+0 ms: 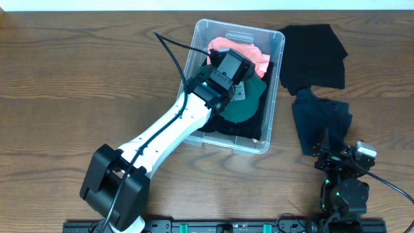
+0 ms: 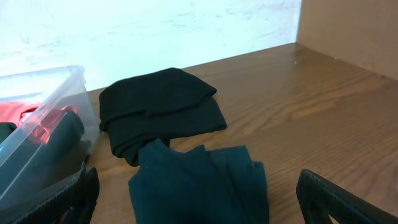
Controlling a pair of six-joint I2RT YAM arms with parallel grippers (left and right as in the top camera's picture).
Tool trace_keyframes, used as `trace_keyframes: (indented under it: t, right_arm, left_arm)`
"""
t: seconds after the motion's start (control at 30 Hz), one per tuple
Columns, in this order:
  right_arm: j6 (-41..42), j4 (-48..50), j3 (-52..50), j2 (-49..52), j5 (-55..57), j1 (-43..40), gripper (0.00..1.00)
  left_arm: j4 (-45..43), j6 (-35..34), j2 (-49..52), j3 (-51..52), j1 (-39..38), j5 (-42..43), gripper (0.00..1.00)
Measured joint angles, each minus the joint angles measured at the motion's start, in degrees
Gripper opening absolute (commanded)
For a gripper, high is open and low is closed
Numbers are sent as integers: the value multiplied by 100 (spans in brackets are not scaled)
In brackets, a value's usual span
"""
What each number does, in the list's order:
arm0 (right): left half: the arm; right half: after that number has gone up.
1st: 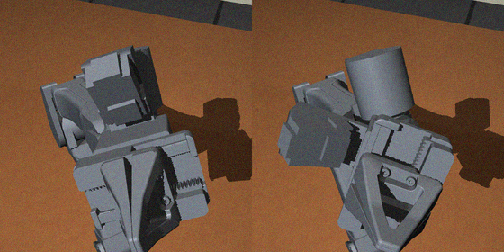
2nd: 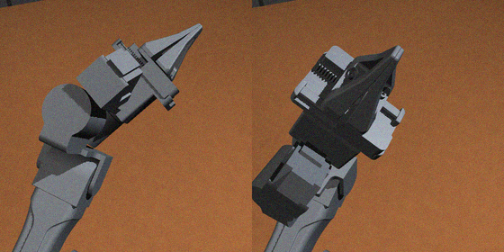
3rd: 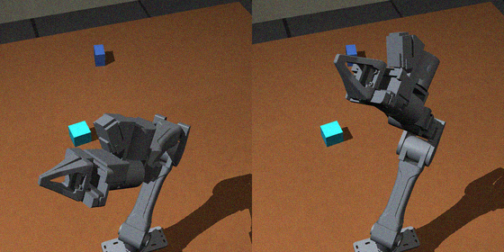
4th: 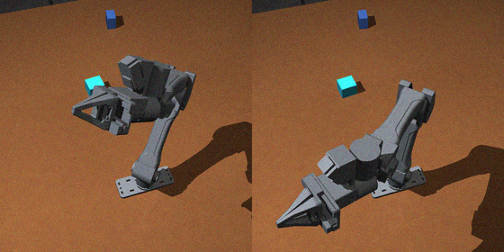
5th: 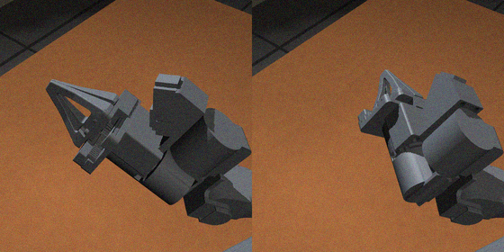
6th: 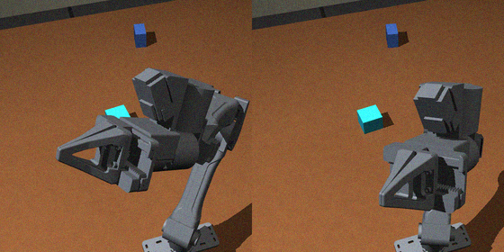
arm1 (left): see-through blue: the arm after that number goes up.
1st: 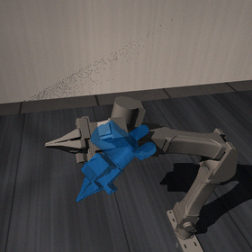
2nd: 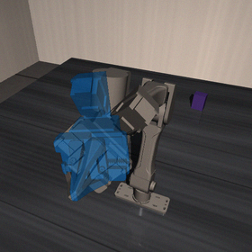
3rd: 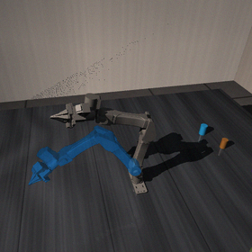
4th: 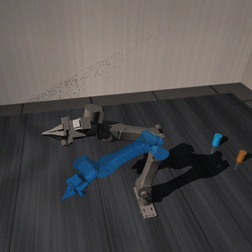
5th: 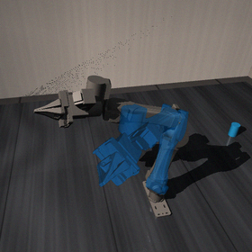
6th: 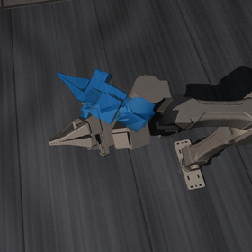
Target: Pack container
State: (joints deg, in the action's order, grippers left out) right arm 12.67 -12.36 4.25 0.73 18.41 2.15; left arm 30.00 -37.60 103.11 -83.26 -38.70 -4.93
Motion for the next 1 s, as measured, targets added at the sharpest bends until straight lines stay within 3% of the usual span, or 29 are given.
trace_keyframes:
  t: [0.13, 0.67, 0.77, 1.0]
  right_arm:
    - [0, -2, 0, 0, 0, 0, 99]
    - [0, -2, 0, 0, 2, 0, 99]
    - [0, -2, 0, 0, 2, 0, 99]
    - [0, -2, 0, 0, 0, 0, 99]
  left_arm:
    - [136, -282, -9, 0, -46, 0, 13]
    - [1517, -723, -442, 2, -85, 501, 15]
    - [1808, -710, -745, 2, -85, 490, 28]
    - [1982, -734, -911, 2, -85, 474, 42]
